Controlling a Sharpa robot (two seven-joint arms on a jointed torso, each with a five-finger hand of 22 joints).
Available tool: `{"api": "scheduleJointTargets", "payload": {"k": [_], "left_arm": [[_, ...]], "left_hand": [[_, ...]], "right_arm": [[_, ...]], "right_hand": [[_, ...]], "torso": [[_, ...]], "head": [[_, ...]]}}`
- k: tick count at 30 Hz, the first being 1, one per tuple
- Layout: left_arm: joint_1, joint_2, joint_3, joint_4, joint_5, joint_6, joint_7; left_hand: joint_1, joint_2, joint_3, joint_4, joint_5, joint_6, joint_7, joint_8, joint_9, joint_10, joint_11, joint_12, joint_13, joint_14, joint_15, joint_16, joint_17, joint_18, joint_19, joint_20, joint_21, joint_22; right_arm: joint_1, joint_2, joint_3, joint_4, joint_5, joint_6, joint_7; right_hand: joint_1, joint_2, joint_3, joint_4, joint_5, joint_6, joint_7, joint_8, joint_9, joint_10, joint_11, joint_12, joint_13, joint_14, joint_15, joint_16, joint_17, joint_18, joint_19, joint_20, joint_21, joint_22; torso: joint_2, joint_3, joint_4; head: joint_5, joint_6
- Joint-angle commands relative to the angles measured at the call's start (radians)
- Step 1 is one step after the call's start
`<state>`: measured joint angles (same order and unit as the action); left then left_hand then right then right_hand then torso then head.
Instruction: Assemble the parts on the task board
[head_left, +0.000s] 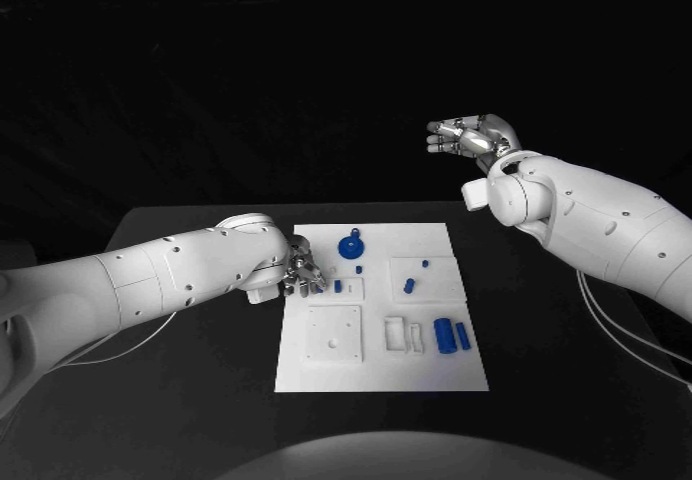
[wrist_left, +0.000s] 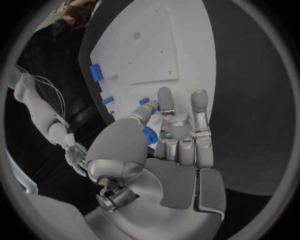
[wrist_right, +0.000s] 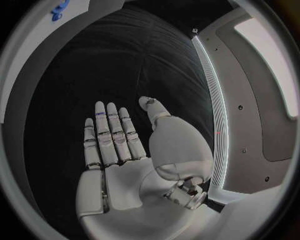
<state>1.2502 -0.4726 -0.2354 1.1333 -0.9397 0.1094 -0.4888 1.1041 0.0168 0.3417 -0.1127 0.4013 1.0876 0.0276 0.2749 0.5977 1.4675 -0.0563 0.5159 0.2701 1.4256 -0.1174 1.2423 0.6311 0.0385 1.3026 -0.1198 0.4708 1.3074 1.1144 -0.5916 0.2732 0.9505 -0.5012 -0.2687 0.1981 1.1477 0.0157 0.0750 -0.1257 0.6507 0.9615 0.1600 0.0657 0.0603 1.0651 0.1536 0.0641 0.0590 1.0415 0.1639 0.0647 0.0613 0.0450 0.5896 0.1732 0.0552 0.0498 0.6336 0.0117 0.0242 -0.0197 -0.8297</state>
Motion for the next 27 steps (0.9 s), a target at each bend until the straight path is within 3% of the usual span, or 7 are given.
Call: {"api": "scheduleJointTargets", "payload": {"k": [1, 4, 8, 14, 16, 21, 27], "left_arm": [[-0.006, -0.002, -0.004, -0.004, -0.011, -0.007, -0.009], [-0.006, -0.005, -0.004, -0.004, -0.011, -0.018, -0.006], [-0.006, -0.014, -0.004, -0.003, -0.01, -0.03, 0.004], [-0.006, -0.022, -0.004, 0.003, 0.004, -0.05, 0.008], [-0.006, -0.026, -0.002, 0.007, 0.008, -0.056, 0.007], [-0.004, -0.041, 0.007, 0.023, 0.015, -0.071, 0.003], [-0.001, -0.057, 0.034, 0.039, 0.021, -0.09, -0.001]], "left_hand": [[-0.026, -0.039, -0.026, 0.02, -0.047, 0.028, -0.029, -0.027, -0.04, 0.043, -0.008, -0.003, -0.003, -0.004, 0.0, -0.007, -0.008, 0.01, -0.002, -0.003, -0.008, 0.014], [-0.021, -0.059, -0.058, 0.061, -0.064, 0.041, -0.026, -0.051, -0.084, 0.043, -0.006, -0.005, -0.003, -0.005, -0.001, -0.009, -0.013, 0.004, 0.001, -0.007, -0.016, 0.014], [-0.028, -0.113, -0.099, 0.134, -0.118, 0.056, -0.022, -0.058, -0.113, 0.043, -0.005, -0.005, -0.002, -0.005, -0.001, -0.01, -0.016, 0.001, 0.004, -0.009, -0.023, 0.014], [-0.007, -0.129, -0.236, 0.244, -0.141, 0.057, -0.017, -0.049, -0.127, 0.043, -0.002, 0.0, 0.002, -0.005, 0.0, -0.009, -0.015, 0.001, 0.011, -0.008, -0.033, 0.016], [-0.021, -0.144, -0.251, 0.275, -0.237, 0.058, -0.015, -0.046, -0.127, 0.043, -0.001, 0.002, 0.003, -0.003, -0.001, -0.005, -0.011, 0.003, 0.014, -0.009, -0.034, 0.017], [0.006, -0.183, -0.332, 0.396, -0.343, 0.052, -0.014, -0.041, -0.13, 0.043, 0.0, 0.006, 0.005, -0.004, -0.001, -0.002, -0.006, 0.005, 0.015, -0.008, -0.037, 0.017], [-0.032, -0.208, -0.398, 0.404, -0.353, 0.048, -0.014, -0.048, -0.135, 0.044, -0.001, 0.003, 0.001, -0.005, -0.005, -0.001, -0.003, 0.0, 0.018, -0.015, -0.037, 0.017]], "right_arm": [[-0.001, 0.0, 0.0, 0.0, 0.0, 0.014, 0.008], [-0.001, -0.001, 0.0, 0.0, 0.0, 0.014, 0.008], [-0.003, -0.002, 0.0, -0.001, 0.0, 0.013, 0.008], [-0.005, -0.002, 0.0, -0.001, -0.007, 0.008, 0.008], [-0.006, -0.002, 0.0, -0.001, -0.013, 0.007, 0.009], [-0.007, -0.003, 0.0, -0.002, -0.018, 0.004, 0.009], [-0.008, -0.004, 0.0, -0.001, -0.017, 0.003, 0.009]], "right_hand": [[-0.005, -0.003, 0.006, 0.002, 0.004, -0.007, 0.0, -0.007, -0.001, -0.008, 0.002, -0.006, -0.002, -0.007, 0.002, -0.004, -0.002, -0.005, -0.006, -0.001, -0.005, -0.001], [-0.005, -0.003, 0.006, 0.002, 0.004, -0.007, 0.0, -0.007, -0.001, -0.008, 0.002, -0.006, -0.002, -0.007, 0.002, -0.004, -0.002, -0.005, -0.006, -0.001, -0.005, -0.001], [-0.005, -0.003, 0.006, 0.002, 0.004, -0.007, 0.0, -0.007, -0.001, -0.008, 0.002, -0.006, -0.002, -0.007, 0.002, -0.004, -0.002, -0.005, -0.006, -0.001, -0.005, -0.001], [-0.005, -0.003, 0.002, 0.003, 0.005, -0.014, 0.001, -0.007, -0.002, -0.01, 0.003, -0.006, -0.002, -0.009, 0.003, -0.004, -0.002, -0.005, -0.009, 0.0, -0.005, -0.002], [-0.007, -0.003, -0.001, 0.005, 0.011, -0.021, 0.002, -0.007, -0.002, -0.014, 0.004, -0.006, -0.001, -0.011, 0.004, -0.004, -0.002, -0.006, -0.012, 0.001, -0.005, -0.002], [-0.007, -0.004, -0.005, 0.008, 0.017, -0.022, 0.002, -0.007, -0.002, -0.015, 0.005, -0.006, -0.001, -0.012, 0.004, -0.004, -0.001, -0.006, -0.014, 0.001, -0.005, -0.002], [-0.007, -0.003, -0.006, 0.008, 0.019, -0.023, 0.002, -0.007, -0.002, -0.015, 0.005, -0.006, -0.001, -0.012, 0.004, -0.004, -0.002, -0.006, -0.015, 0.001, -0.005, -0.002]], "torso": [[0.0, -0.0004, 0.0001], [0.0, -0.0004, -0.0002], [0.0, -0.0007, 0.0], [0.0, -0.0007, -0.0005], [0.0, -0.0008, -0.0005], [0.0, -0.0002, 0.0007], [0.0, 0.0004, -0.0001]], "head": [[0.0, 0.001], [0.0, 0.003], [-0.001, 0.003], [-0.001, 0.006], [-0.002, 0.006], [-0.003, 0.006], [-0.001, 0.008]]}}
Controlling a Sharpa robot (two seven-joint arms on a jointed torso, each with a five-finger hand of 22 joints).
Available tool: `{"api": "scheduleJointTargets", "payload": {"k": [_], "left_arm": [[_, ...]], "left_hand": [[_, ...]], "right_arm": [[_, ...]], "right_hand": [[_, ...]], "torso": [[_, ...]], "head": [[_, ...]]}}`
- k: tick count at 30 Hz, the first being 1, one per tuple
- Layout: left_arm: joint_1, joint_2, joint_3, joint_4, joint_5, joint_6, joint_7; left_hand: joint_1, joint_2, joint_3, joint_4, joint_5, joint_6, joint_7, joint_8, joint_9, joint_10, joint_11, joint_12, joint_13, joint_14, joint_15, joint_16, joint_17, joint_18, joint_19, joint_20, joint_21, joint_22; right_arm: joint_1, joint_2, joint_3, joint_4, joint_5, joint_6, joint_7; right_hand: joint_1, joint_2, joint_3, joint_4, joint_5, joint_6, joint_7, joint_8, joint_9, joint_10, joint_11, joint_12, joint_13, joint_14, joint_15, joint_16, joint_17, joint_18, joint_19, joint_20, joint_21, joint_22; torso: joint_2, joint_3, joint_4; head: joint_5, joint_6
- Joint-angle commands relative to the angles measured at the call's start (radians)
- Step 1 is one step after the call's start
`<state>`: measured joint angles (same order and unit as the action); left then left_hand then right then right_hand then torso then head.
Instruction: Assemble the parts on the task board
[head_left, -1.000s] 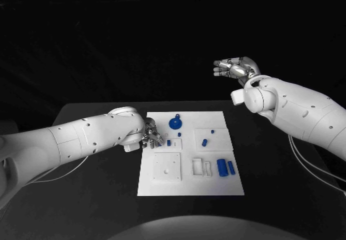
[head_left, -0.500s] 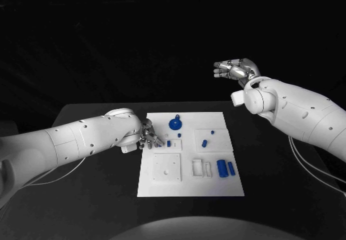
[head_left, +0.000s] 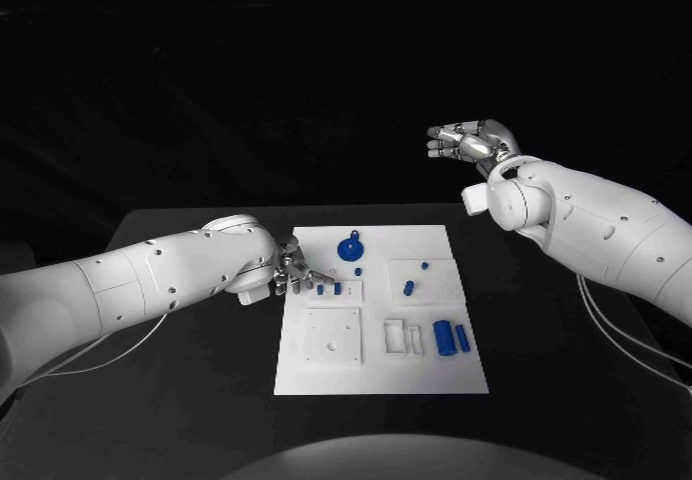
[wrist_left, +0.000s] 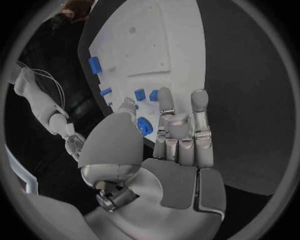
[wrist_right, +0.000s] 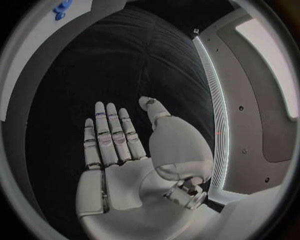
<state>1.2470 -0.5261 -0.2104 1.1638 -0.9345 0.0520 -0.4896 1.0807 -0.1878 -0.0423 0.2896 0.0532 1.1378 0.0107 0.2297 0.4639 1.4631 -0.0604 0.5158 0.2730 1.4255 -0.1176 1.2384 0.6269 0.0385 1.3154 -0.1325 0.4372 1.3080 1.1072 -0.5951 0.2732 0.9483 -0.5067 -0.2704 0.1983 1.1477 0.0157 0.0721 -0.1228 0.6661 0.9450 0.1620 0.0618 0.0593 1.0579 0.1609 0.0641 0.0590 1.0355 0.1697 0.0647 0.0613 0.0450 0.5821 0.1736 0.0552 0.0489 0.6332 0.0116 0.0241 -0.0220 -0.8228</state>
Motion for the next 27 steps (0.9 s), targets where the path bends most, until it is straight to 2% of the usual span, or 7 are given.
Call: {"api": "scheduleJointTargets", "payload": {"k": [1, 9, 12, 13, 15, 19, 27], "left_arm": [[0.003, -0.006, 0.014, 0.01, 0.018, -0.035, 0.001], [0.016, -0.022, 0.053, 0.037, 0.09, -0.089, 0.102], [0.019, -0.02, 0.056, 0.045, 0.09, -0.143, 0.207], [0.019, -0.017, 0.056, 0.046, 0.084, -0.162, 0.243], [0.02, -0.01, 0.052, 0.046, 0.053, -0.214, 0.34], [0.018, 0.011, 0.035, 0.034, -0.057, -0.299, 0.474], [0.01, 0.069, -0.014, -0.03, -0.249, -0.324, 0.593]], "left_hand": [[-0.011, -0.002, -0.026, 0.001, -0.004, -0.003, 0.003, -0.004, -0.002, 0.048, 0.003, 0.003, -0.002, -0.006, -0.006, 0.002, 0.002, -0.001, 0.005, -0.004, -0.003, 0.017], [0.021, 0.024, -0.022, -0.008, -0.001, -0.049, 0.023, -0.035, -0.024, -0.004, 0.016, -0.051, -0.022, -0.057, 0.007, -0.056, -0.064, -0.014, -0.028, 0.0, -0.03, 0.008], [0.158, 0.114, 0.012, -0.132, 0.178, -0.088, 0.053, -0.053, -0.075, -0.093, 0.04, -0.125, -0.055, -0.101, 0.031, -0.098, -0.081, -0.01, -0.056, 0.021, -0.075, -0.014], [0.205, 0.149, 0.01, -0.189, 0.198, -0.092, 0.061, -0.065, -0.116, -0.112, 0.049, -0.163, -0.085, -0.117, 0.04, -0.107, -0.084, -0.004, -0.057, 0.03, -0.088, -0.02], [0.296, 0.181, 0.053, -0.261, 0.199, -0.085, 0.07, -0.081, -0.171, -0.165, 0.066, -0.231, -0.139, -0.164, 0.057, -0.141, -0.099, -0.002, -0.089, 0.046, -0.124, -0.036], [0.378, 0.173, 0.165, -0.403, 0.19, -0.05, 0.098, -0.138, -0.295, -0.18, 0.092, -0.361, -0.216, -0.175, 0.079, -0.152, -0.113, 0.026, -0.1, 0.064, -0.116, 0.009], [0.334, 0.153, 0.259, -0.476, 0.118, -0.056, 0.092, -0.165, -0.38, -0.27, 0.136, -0.454, -0.213, -0.165, 0.103, -0.18, -0.186, 0.065, -0.116, 0.094, -0.091, 0.023]], "right_arm": [[-0.001, -0.001, 0.0, 0.001, -0.012, 0.005, 0.008], [-0.002, -0.003, 0.0, -0.001, -0.009, 0.004, 0.008], [-0.002, -0.004, 0.0, -0.001, -0.009, 0.004, 0.008], [-0.002, -0.004, 0.0, -0.001, -0.009, 0.004, 0.008], [-0.002, -0.005, 0.0, -0.001, -0.009, 0.005, 0.008], [-0.002, -0.005, 0.0, -0.001, -0.009, 0.005, 0.009], [-0.002, -0.004, 0.0, 0.004, -0.008, 0.005, 0.009]], "right_hand": [[-0.007, -0.003, -0.003, 0.005, 0.004, -0.006, 0.0, -0.003, -0.001, -0.008, -0.003, -0.006, -0.001, -0.006, -0.002, -0.004, -0.002, -0.006, -0.007, 0.001, -0.005, -0.001], [-0.007, -0.003, -0.007, 0.007, 0.008, -0.012, 0.001, -0.004, -0.001, -0.01, -0.002, -0.006, -0.001, -0.006, -0.001, -0.004, -0.002, -0.005, -0.008, 0.002, -0.005, -0.001], [-0.005, -0.002, -0.006, 0.006, 0.008, -0.011, 0.001, -0.003, -0.001, -0.01, -0.002, -0.006, -0.001, -0.006, -0.001, -0.004, -0.001, -0.005, -0.009, 0.001, -0.005, -0.001], [-0.005, -0.002, -0.006, 0.006, 0.008, -0.011, 0.001, -0.003, -0.001, -0.01, -0.002, -0.006, -0.001, -0.006, -0.001, -0.004, -0.001, -0.005, -0.009, 0.001, -0.005, -0.001], [-0.005, -0.002, -0.006, 0.006, 0.008, -0.011, 0.001, -0.003, -0.001, -0.01, -0.002, -0.006, -0.001, -0.006, -0.001, -0.004, -0.001, -0.005, -0.009, 0.001, -0.005, -0.001], [-0.005, -0.002, -0.006, 0.006, 0.008, -0.011, 0.001, -0.003, -0.001, -0.01, -0.002, -0.006, -0.001, -0.006, -0.001, -0.004, -0.001, -0.005, -0.009, 0.001, -0.005, -0.001], [-0.004, -0.002, -0.005, 0.005, 0.007, -0.01, 0.001, -0.003, -0.001, -0.009, -0.002, -0.006, -0.001, -0.005, -0.002, -0.004, -0.001, -0.005, -0.007, 0.001, -0.005, -0.001]], "torso": [[0.0, 0.0003, -0.0001], [0.0, 0.0006, -0.0005], [0.001, 0.0008, -0.0005], [0.001, 0.0007, -0.0005], [0.001, 0.0005, -0.0012], [0.002, 0.0, -0.0018], [0.006, -0.0003, -0.0056]], "head": [[0.001, 0.002], [-0.003, 0.012], [-0.005, 0.017], [-0.006, 0.018], [-0.008, 0.021], [-0.009, 0.026], [-0.011, 0.032]]}}
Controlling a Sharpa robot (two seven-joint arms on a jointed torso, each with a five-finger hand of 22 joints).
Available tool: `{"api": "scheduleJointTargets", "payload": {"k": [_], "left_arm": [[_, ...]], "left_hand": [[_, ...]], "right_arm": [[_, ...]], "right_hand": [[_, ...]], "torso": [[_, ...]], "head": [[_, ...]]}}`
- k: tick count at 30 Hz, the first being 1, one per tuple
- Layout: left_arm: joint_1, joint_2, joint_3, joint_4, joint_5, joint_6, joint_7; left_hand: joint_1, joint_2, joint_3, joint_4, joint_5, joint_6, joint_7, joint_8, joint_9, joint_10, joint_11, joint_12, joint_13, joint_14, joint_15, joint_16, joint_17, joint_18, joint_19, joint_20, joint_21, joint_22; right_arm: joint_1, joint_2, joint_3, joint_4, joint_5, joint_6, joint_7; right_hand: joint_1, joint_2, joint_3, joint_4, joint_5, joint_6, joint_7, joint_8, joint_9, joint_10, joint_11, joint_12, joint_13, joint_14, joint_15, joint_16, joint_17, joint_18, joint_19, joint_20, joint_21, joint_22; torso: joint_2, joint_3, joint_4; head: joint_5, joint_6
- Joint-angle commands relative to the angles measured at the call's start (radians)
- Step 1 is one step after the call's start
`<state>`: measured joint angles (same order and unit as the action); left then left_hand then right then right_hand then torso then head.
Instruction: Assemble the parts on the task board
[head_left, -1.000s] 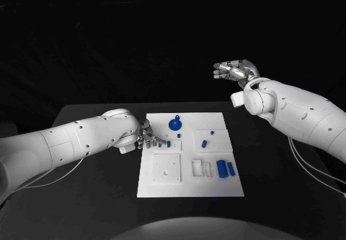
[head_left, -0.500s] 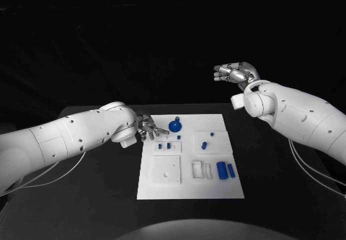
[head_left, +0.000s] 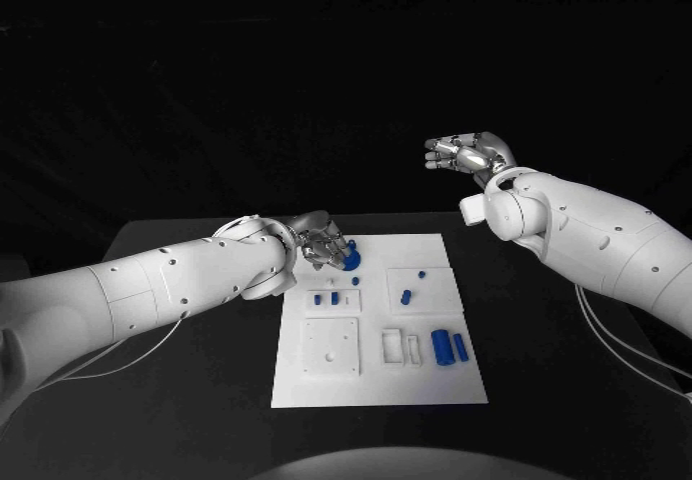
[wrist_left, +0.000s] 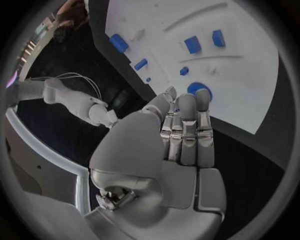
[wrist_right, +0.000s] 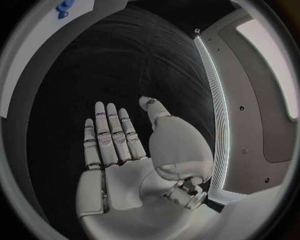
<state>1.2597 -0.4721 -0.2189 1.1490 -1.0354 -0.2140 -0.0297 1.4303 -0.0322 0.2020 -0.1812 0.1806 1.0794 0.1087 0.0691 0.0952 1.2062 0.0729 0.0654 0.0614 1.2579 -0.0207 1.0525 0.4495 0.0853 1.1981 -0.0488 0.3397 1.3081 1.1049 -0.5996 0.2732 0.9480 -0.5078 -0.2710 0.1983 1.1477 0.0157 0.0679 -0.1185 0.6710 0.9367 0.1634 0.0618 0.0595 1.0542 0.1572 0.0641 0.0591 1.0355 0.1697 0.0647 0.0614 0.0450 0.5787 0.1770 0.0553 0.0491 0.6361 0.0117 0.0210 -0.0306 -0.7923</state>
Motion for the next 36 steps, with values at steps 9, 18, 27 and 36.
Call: {"api": "scheduleJointTargets", "payload": {"k": [9, 18, 27, 36], "left_arm": [[-0.016, 0.074, -0.019, -0.102, -0.238, -0.03, 0.152], [-0.024, 0.115, -0.02, -0.156, -0.291, 0.013, 0.152], [-0.03, 0.13, -0.021, -0.175, -0.325, 0.071, 0.144], [-0.035, 0.134, -0.021, -0.184, -0.329, 0.111, 0.137]], "left_hand": [[-0.048, -0.027, 0.061, -0.04, -0.011, -0.023, 0.006, -0.005, -0.03, -0.075, 0.016, -0.006, -0.003, 0.013, 0.009, 0.05, -0.047, 0.033, 0.013, 0.019, 0.031, 0.023], [-0.055, -0.044, 0.024, -0.02, -0.034, -0.022, 0.0, -0.005, -0.029, -0.077, 0.014, -0.006, -0.003, 0.011, 0.007, 0.084, -0.08, 0.027, 0.022, 0.018, 0.026, 0.018], [-0.045, -0.052, -0.031, 0.025, -0.051, -0.029, -0.002, -0.005, -0.029, -0.097, 0.015, -0.005, -0.002, 0.01, 0.008, 0.105, -0.096, 0.023, 0.034, 0.019, 0.003, 0.017], [-0.046, -0.055, -0.013, 0.031, -0.009, -0.023, 0.001, -0.005, -0.029, -0.09, 0.016, -0.006, -0.003, 0.01, 0.009, 0.124, -0.101, 0.025, 0.039, 0.019, 0.006, 0.021]], "right_arm": [[0.0, 0.0, 0.0, 0.018, 0.008, 0.01, 0.006], [0.0, 0.001, 0.001, 0.021, 0.018, 0.01, 0.004], [0.0, 0.002, 0.001, 0.023, 0.018, 0.011, 0.005], [0.0, 0.003, 0.001, 0.025, 0.016, 0.013, 0.005]], "right_hand": [[-0.001, -0.001, 0.003, -0.002, 0.0, -0.001, -0.001, -0.003, -0.001, -0.005, 0.001, -0.006, -0.002, -0.005, -0.002, -0.004, -0.002, -0.005, -0.003, -0.002, -0.005, -0.001], [-0.001, -0.001, 0.003, -0.002, 0.0, -0.001, -0.001, -0.003, -0.001, -0.005, 0.001, -0.006, -0.002, -0.005, -0.002, -0.004, -0.002, -0.005, -0.003, -0.002, -0.005, -0.001], [-0.005, -0.004, 0.01, -0.004, 0.001, -0.003, 0.0, -0.004, -0.001, -0.006, 0.002, -0.006, -0.002, -0.005, -0.002, -0.004, -0.002, -0.005, -0.003, -0.002, -0.005, -0.001], [-0.005, -0.004, 0.01, -0.004, 0.001, -0.003, 0.0, -0.004, -0.001, -0.006, 0.002, -0.006, -0.002, -0.005, -0.002, -0.004, -0.002, -0.005, -0.003, -0.002, -0.005, -0.001]], "torso": [[0.012, -0.0009, -0.0108], [0.014, -0.0007, -0.0145], [0.015, -0.0006, -0.0147], [0.015, -0.0014, -0.0144]], "head": [[0.004, 0.008], [0.003, 0.009], [0.003, 0.008], [-0.001, 0.006]]}}
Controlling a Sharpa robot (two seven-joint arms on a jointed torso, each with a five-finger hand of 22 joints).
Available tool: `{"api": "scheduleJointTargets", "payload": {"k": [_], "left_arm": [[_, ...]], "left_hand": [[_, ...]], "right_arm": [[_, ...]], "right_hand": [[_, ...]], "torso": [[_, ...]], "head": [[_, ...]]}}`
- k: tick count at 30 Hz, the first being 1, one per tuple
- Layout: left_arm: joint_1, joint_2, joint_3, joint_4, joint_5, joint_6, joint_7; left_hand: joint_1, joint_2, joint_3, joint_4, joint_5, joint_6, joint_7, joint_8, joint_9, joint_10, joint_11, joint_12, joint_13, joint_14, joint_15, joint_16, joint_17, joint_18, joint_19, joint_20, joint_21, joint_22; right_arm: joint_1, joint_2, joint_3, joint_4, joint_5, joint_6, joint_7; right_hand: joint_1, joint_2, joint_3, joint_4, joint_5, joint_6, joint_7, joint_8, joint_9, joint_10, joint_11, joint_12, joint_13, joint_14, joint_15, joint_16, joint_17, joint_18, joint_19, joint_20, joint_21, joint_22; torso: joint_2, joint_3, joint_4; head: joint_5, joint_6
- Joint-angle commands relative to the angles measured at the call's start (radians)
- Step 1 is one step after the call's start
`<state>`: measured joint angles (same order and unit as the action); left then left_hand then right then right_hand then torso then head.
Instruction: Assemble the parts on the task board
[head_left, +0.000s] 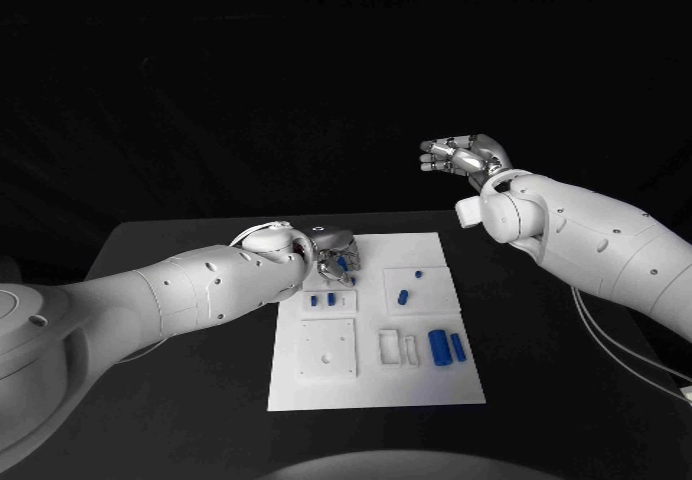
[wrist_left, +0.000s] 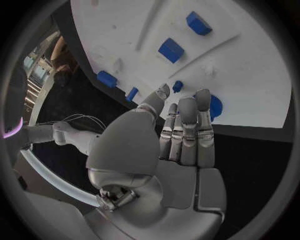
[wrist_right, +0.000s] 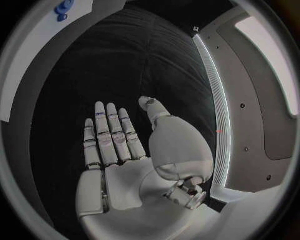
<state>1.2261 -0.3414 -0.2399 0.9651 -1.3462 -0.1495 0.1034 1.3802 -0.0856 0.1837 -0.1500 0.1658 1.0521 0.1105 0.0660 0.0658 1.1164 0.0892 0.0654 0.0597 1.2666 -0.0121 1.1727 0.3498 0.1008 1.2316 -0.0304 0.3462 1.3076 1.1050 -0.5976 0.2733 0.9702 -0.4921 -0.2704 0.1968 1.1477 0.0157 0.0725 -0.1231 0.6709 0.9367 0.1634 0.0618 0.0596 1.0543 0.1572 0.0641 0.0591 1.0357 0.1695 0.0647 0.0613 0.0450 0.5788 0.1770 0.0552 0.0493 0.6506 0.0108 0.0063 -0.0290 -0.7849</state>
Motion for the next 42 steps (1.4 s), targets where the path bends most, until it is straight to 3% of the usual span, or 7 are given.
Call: {"api": "scheduleJointTargets", "payload": {"k": [1, 8, 19, 42], "left_arm": [[-0.001, 0.003, 0.001, 0.0, -0.018, 0.049, 0.002], [-0.003, 0.006, 0.001, -0.005, -0.018, 0.051, -0.011], [-0.019, 0.022, 0.001, -0.041, -0.019, 0.007, -0.013], [-0.041, 0.048, 0.002, -0.077, -0.005, 0.005, -0.003]], "left_hand": [[0.004, -0.002, 0.006, 0.0, 0.008, 0.004, -0.001, -0.002, 0.0, 0.0, -0.001, -0.006, -0.001, 0.001, 0.001, 0.004, -0.001, 0.01, 0.005, 0.001, 0.0, 0.021], [0.001, -0.001, 0.015, 0.002, 0.023, 0.004, 0.001, -0.002, 0.0, -0.005, 0.003, -0.006, -0.001, -0.003, 0.006, 0.006, -0.006, 0.013, 0.0, 0.005, 0.002, 0.022], [-0.015, 0.015, 0.104, 0.007, 0.019, 0.013, 0.004, -0.002, -0.001, 0.028, -0.004, -0.006, -0.001, 0.01, 0.002, 0.015, -0.012, 0.019, -0.003, 0.002, 0.038, 0.022], [-0.018, 0.01, 0.112, 0.033, 0.004, 0.003, 0.001, -0.003, -0.001, 0.028, -0.005, -0.006, -0.001, 0.017, 0.0, 0.014, -0.012, 0.018, -0.002, 0.001, 0.044, 0.02]], "right_arm": [[0.0, 0.001, 0.001, 0.003, 0.0, 0.013, 0.007], [0.0, 0.001, 0.001, 0.002, 0.0, 0.014, 0.007], [0.0, 0.003, 0.001, 0.003, 0.0, 0.015, 0.007], [0.001, 0.009, 0.001, 0.002, 0.0, 0.017, 0.006]], "right_hand": [[-0.005, -0.004, 0.005, 0.001, 0.001, -0.003, 0.0, -0.004, -0.001, -0.006, 0.002, -0.006, -0.002, -0.006, -0.001, -0.004, -0.002, -0.005, -0.003, -0.002, -0.005, -0.001], [-0.006, -0.005, 0.005, 0.001, 0.003, -0.003, 0.0, -0.004, -0.001, -0.006, 0.002, -0.006, -0.001, -0.005, -0.001, -0.004, -0.001, -0.005, -0.003, -0.002, -0.005, -0.001], [-0.006, -0.005, 0.005, 0.001, 0.003, -0.003, 0.0, -0.004, -0.001, -0.006, 0.002, -0.006, -0.001, -0.005, -0.001, -0.004, -0.001, -0.005, -0.003, -0.002, -0.005, -0.001], [-0.007, -0.004, 0.004, 0.003, 0.003, -0.002, 0.0, -0.004, -0.001, -0.006, 0.002, -0.006, -0.002, -0.005, -0.001, -0.004, -0.001, -0.004, -0.002, -0.002, -0.005, -0.001]], "torso": [[0.0, -0.0005, 0.0003], [0.0, -0.0001, -0.0001], [0.001, -0.0002, 0.0002], [0.0, 0.0005, 0.001]], "head": [[-0.003, -0.001], [-0.004, -0.003], [-0.009, -0.007], [-0.014, -0.012]]}}
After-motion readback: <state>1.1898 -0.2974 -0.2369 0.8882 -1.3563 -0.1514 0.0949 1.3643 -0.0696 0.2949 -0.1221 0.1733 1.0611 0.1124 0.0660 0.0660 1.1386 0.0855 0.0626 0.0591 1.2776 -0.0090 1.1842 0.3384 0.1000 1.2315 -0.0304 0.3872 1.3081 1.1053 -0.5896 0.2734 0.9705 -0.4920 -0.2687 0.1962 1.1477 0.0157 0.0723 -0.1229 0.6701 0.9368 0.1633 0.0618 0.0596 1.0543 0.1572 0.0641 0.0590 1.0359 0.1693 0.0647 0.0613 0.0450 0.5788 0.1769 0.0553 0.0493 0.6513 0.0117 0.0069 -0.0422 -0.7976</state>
